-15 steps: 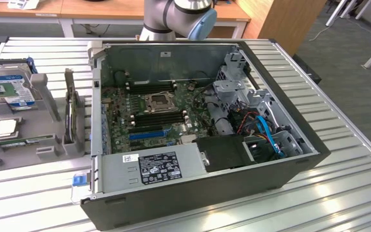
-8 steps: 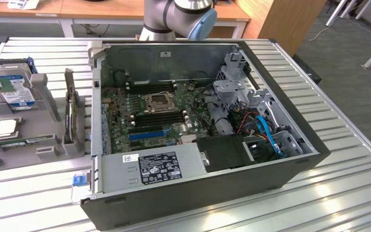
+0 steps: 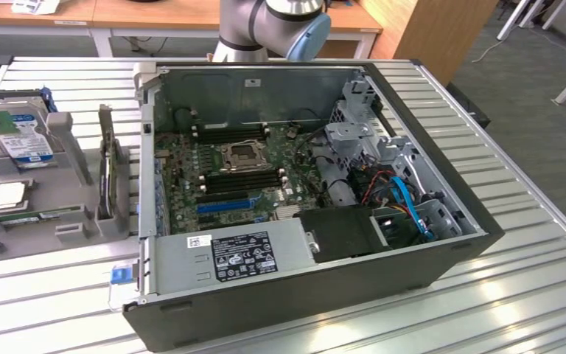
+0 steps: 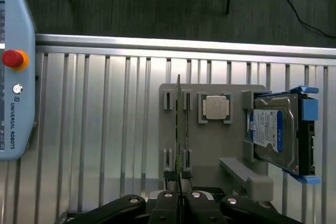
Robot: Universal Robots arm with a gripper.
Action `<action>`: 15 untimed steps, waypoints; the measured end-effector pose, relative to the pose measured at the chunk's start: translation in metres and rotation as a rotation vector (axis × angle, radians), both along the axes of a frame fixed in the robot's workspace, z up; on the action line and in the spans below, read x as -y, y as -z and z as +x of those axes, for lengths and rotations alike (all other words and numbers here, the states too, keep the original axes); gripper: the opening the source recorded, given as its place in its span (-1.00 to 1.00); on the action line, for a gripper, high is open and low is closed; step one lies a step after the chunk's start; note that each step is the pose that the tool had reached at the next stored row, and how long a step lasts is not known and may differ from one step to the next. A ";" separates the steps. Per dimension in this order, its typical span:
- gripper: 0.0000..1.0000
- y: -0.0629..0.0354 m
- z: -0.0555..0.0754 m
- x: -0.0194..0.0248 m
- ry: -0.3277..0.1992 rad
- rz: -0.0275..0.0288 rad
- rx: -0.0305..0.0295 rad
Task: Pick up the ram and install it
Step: 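Pick up the ram and move it above insertion slot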
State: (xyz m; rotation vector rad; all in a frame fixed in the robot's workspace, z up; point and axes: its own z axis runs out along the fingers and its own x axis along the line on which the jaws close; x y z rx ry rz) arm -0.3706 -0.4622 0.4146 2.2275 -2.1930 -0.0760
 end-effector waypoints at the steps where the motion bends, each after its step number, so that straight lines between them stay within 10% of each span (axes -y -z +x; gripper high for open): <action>1: -0.76 0.0000 0.000 0.0000 0.000 0.0000 0.0000; 15: -0.76 -0.0011 0.014 0.0000 0.000 0.0036 -0.0002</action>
